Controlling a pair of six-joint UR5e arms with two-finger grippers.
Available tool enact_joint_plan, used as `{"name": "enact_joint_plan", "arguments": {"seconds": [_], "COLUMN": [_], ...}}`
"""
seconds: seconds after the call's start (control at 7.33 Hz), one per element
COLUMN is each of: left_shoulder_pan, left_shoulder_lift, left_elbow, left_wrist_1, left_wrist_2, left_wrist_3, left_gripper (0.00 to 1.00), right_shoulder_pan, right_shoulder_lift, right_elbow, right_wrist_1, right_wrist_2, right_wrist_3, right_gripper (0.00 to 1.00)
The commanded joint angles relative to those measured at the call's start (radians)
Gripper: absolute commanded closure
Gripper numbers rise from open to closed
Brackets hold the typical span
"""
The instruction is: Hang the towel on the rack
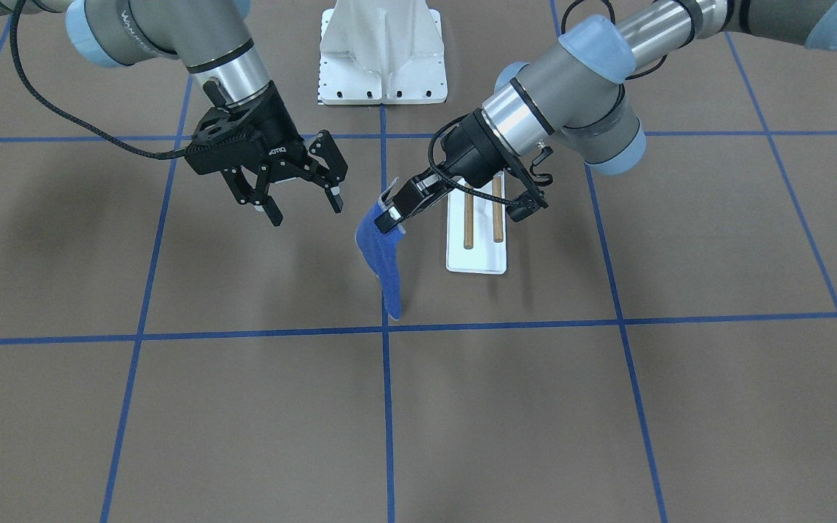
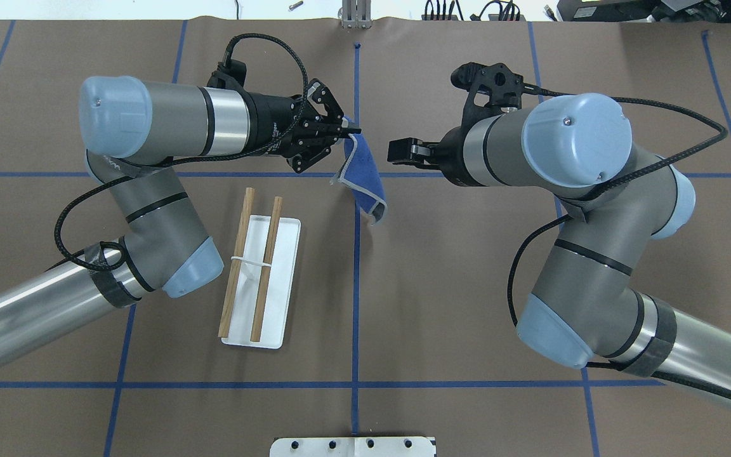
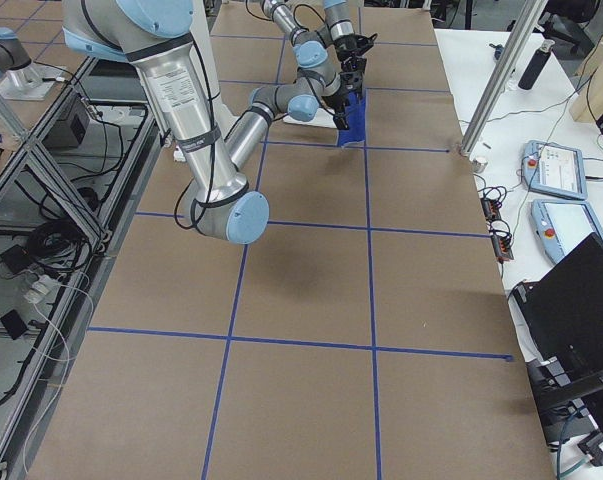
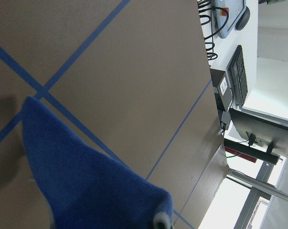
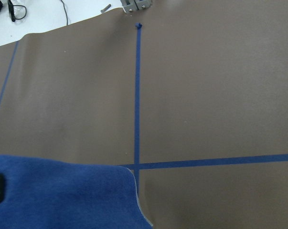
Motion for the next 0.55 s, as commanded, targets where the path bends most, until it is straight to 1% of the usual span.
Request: {"name": "enact_joint_plan", "arguments": {"seconds": [0.0,0.14,0.27,0.41], "left_shoulder_pan": [0.0,0.003,0.015,0.045], "left_shoulder_lift": [0.062,0.108,0.151,0.17], "left_elbow": [-0.076,-0.122,-0.156,-0.191], "left_wrist_1": [0.007,0.011,0.009,0.011], "left_wrist_2": [-0.009,-0.012,-0.023,-0.055], "left_wrist_3": [0.011,0.016,0.021,0.021], "left_gripper": [1.0,1.0,1.0,1.0], "right_shoulder_pan": [0.049,0.092,0.153,0.207], "right_shoulder_lift": [-0.033,-0.034,-0.034,-0.034], "right_elbow": [-0.015,-0.023,-0.035,-0.062], "right_wrist_1": [-0.053,-0.138,-0.226,-0.272], "right_wrist_2": [0.014,0.048,0.118,0.179], "right_wrist_3": [-0.023,-0.073,-0.146,-0.261], "right_gripper": [0.0,0.0,0.0,0.0]}}
